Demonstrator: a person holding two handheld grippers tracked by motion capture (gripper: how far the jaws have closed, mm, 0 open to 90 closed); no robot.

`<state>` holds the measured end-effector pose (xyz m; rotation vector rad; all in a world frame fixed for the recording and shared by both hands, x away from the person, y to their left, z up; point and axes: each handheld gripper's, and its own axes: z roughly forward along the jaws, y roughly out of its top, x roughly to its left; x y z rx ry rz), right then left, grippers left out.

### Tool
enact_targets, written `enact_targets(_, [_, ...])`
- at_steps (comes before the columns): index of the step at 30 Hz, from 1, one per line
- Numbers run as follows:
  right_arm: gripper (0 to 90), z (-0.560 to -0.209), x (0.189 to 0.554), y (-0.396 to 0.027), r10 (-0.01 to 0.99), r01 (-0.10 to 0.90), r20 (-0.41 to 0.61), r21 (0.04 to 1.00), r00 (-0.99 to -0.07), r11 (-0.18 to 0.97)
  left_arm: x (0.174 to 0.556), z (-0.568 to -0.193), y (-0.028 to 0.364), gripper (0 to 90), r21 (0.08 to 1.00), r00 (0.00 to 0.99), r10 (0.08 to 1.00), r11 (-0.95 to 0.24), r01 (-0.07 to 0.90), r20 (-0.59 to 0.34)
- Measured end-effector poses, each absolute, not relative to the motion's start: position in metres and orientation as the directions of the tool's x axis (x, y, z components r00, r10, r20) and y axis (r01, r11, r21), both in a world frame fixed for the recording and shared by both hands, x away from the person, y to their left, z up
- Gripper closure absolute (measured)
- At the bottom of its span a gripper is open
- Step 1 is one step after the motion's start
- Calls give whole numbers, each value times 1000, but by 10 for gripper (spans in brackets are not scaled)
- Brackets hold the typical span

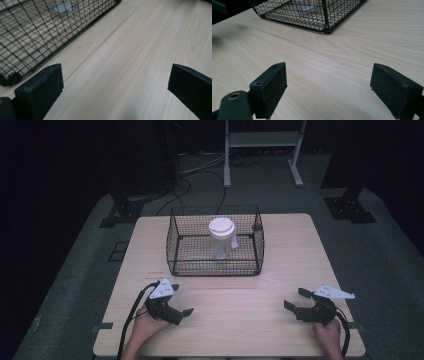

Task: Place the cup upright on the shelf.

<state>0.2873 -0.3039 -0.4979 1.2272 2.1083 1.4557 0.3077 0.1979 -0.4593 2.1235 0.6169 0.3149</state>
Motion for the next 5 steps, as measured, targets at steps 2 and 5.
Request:
enact_targets(2, [129, -498, 287, -304, 778, 474, 214, 872, -591, 120, 304, -461, 201, 0, 820, 839, 545, -482, 308, 5])
enact_targets(5, [129, -498, 287, -305, 777, 474, 220, 874, -590, 112, 299, -463, 206, 0, 838, 830, 558, -455, 302, 4])
